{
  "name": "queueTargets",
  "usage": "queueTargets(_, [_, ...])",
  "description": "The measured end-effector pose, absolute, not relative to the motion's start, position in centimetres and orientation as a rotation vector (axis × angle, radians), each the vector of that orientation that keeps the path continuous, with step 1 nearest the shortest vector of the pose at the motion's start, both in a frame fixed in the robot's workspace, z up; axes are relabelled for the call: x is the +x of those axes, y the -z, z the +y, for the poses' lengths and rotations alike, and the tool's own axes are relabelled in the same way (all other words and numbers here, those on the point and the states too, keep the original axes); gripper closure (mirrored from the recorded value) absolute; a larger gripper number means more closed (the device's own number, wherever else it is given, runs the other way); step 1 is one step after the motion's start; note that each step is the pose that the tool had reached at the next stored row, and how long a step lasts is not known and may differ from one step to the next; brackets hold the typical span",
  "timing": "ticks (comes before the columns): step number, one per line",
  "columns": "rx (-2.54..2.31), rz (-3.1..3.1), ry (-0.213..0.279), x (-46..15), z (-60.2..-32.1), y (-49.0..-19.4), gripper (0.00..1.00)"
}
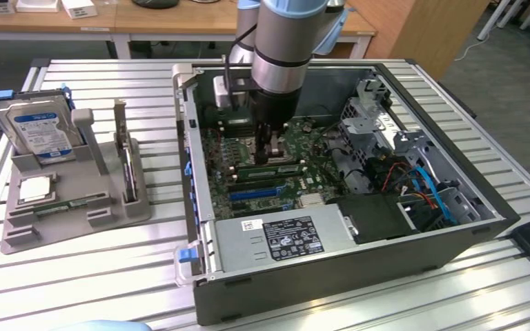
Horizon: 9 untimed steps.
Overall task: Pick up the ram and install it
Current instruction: 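Press down the ram until it locks into place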
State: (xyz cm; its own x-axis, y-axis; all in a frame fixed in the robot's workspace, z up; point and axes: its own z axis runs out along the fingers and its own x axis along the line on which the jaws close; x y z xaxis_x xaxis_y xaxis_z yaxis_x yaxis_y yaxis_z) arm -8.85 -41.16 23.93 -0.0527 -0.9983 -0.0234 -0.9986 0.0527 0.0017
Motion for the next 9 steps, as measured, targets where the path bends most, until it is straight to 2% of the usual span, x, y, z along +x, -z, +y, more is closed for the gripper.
queueTargets(9, [-2.146, 2.262, -0.015, -9.05, -41.16, -23.43, 0.9])
